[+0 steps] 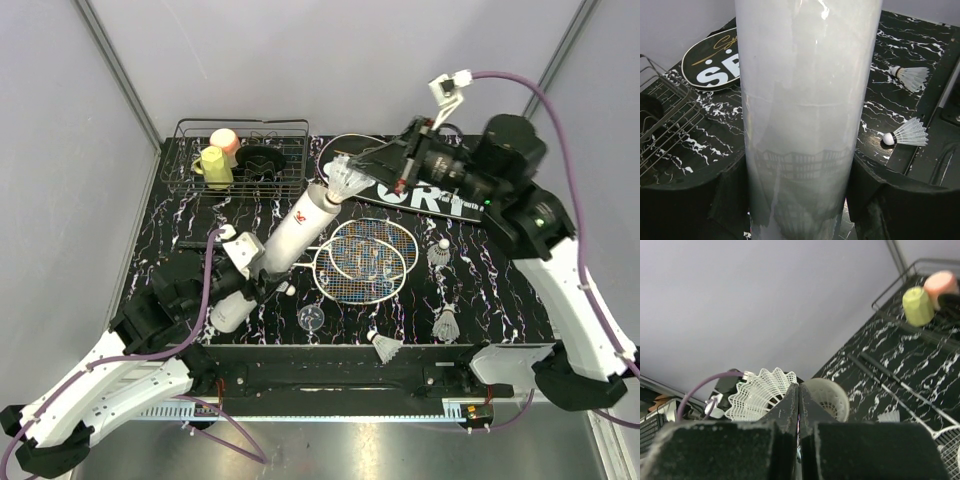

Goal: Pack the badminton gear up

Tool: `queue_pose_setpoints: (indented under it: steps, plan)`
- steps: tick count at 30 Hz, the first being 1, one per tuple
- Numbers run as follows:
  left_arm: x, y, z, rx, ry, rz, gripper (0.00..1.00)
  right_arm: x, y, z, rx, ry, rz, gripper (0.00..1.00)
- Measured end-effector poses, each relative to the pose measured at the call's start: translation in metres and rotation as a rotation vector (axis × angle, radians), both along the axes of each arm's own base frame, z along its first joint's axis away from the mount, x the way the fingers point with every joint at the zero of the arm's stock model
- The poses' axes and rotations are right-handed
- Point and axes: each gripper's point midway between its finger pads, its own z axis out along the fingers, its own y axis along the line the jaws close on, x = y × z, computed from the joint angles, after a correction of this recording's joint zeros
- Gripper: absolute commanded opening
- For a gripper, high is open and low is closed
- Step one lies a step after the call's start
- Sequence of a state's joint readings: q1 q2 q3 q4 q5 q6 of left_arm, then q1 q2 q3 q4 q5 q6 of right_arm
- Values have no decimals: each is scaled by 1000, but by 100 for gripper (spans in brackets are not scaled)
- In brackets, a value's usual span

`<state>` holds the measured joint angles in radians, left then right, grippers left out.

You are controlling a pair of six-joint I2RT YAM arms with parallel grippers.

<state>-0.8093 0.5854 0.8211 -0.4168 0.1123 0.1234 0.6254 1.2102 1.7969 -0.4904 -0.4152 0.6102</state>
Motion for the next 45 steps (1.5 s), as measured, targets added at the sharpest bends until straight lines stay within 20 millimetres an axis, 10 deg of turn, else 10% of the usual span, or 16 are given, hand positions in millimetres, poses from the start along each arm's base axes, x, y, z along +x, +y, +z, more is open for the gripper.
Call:
queue_pose_setpoints:
  steps: [10, 21, 33, 38, 45]
  plan:
    - [-11, -8, 3, -17, 4, -76, 25, 20, 34, -65, -65, 196, 100, 4]
    - [-12, -6, 17, -69, -26, -67, 24, 2, 42, -80, -104, 169, 213, 97]
    - [15, 42, 37, -145, -98, 246, 23, 42, -6, -103, -147, 199, -191, 96]
    - [27, 101, 63, -219, -134, 546, 24, 83, 5, -173, -215, 391, -387, 98]
    - [14, 160, 104, -367, -190, 763, 24, 103, 119, -349, -629, 712, -544, 100]
